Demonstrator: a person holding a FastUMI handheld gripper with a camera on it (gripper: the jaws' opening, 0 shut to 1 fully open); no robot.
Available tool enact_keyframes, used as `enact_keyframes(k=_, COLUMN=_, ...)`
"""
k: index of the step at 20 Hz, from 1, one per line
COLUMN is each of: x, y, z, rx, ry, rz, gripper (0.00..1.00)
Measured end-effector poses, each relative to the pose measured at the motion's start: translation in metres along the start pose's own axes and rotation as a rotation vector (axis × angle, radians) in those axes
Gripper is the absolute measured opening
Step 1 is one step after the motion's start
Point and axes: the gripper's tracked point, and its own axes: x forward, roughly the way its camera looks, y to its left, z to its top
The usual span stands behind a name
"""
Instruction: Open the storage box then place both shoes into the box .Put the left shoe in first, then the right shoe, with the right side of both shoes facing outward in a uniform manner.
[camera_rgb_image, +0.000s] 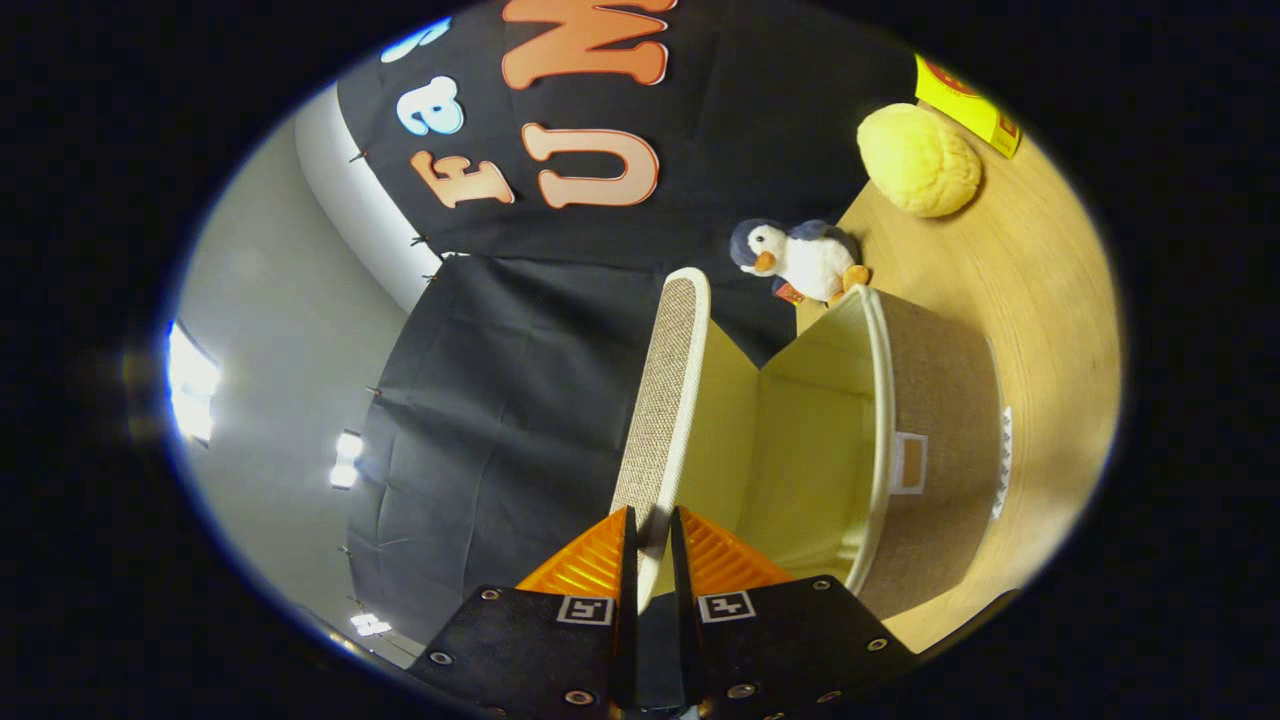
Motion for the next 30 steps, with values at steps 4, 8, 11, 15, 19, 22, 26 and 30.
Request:
enact_keyframes(k=4, x=0.033, y=0.035, z=-0.015, rx=-0.063, ry=0.045, rz=0.028, gripper=0.17)
enact_keyframes(k=8, x=0.075, y=0.053, z=-0.03, rx=-0.104, ry=0.085, rz=0.018, gripper=0.16)
enact_keyframes(k=11, x=0.101, y=0.055, z=-0.039, rx=-0.126, ry=0.094, rz=-0.016, gripper=0.17)
enact_keyframes(k=15, x=0.127, y=0.04, z=-0.044, rx=-0.156, ry=0.073, rz=-0.116, gripper=0.23)
enact_keyframes(k=19, x=0.128, y=0.034, z=-0.056, rx=-0.193, ry=0.09, rz=-0.17, gripper=0.5)
enact_keyframes(k=22, x=0.114, y=0.04, z=-0.054, rx=-0.269, ry=0.088, rz=-0.193, gripper=0.71)
enact_keyframes(k=26, x=0.075, y=0.027, z=-0.041, rx=-0.369, ry=0.074, rz=-0.279, gripper=0.87)
enact_keyframes(k=30, x=0.011, y=-0.018, z=-0.025, rx=-0.525, ry=0.05, rz=-0.469, gripper=0.92)
